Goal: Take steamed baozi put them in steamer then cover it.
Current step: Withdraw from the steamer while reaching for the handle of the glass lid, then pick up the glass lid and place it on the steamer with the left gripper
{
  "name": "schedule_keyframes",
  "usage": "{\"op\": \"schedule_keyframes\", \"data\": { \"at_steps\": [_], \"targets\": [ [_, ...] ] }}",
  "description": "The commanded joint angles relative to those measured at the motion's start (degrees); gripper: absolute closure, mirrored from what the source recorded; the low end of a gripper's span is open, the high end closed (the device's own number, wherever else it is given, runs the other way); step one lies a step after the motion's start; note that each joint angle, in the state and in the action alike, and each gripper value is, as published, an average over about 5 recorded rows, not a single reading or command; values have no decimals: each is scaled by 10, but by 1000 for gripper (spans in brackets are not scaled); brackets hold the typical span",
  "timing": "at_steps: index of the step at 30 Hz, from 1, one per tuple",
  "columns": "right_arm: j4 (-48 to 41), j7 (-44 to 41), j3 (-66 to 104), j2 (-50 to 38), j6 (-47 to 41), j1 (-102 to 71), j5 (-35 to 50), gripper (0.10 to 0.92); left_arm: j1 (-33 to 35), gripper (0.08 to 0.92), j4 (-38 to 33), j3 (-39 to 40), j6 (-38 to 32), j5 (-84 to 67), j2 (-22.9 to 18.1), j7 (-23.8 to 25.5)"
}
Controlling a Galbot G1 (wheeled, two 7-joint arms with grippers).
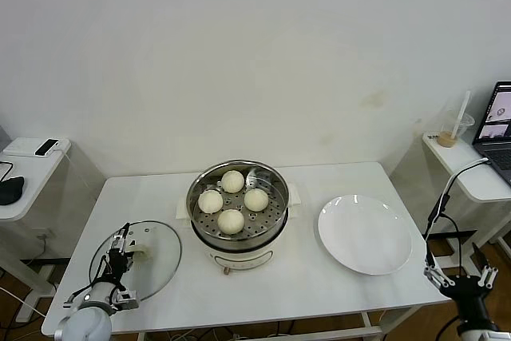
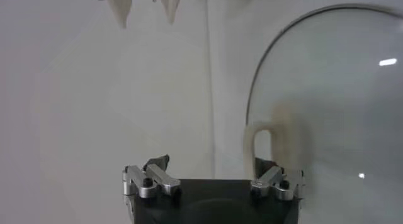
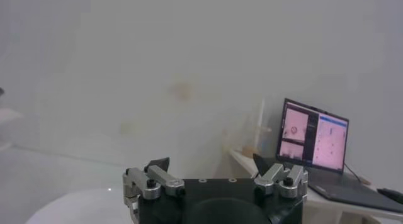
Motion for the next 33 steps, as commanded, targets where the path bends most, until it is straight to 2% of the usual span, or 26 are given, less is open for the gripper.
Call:
{"op": "schedule_keyframes", "data": {
  "at_steps": [1, 16, 19, 26, 33],
  "targets": [
    [-1, 0, -2, 1, -1, 2, 0, 203, -19, 372, 19, 3, -3, -12, -1, -4],
    [-9, -4, -17, -3, 6, 12, 0, 203, 55, 803, -77, -37, -6, -24, 15, -32],
    [-15, -4, -24, -8, 6, 17, 0, 203, 78, 861, -116, -57, 1, -22, 22, -30],
    [-15, -9, -40, -17, 4, 23, -1, 203, 114, 870, -217, -115, 48, -16, 38, 19],
    [-15, -14, -51, -20, 9, 24, -10, 203, 132, 870, -288, -151, 96, -11, 49, 66]
  ]
}}
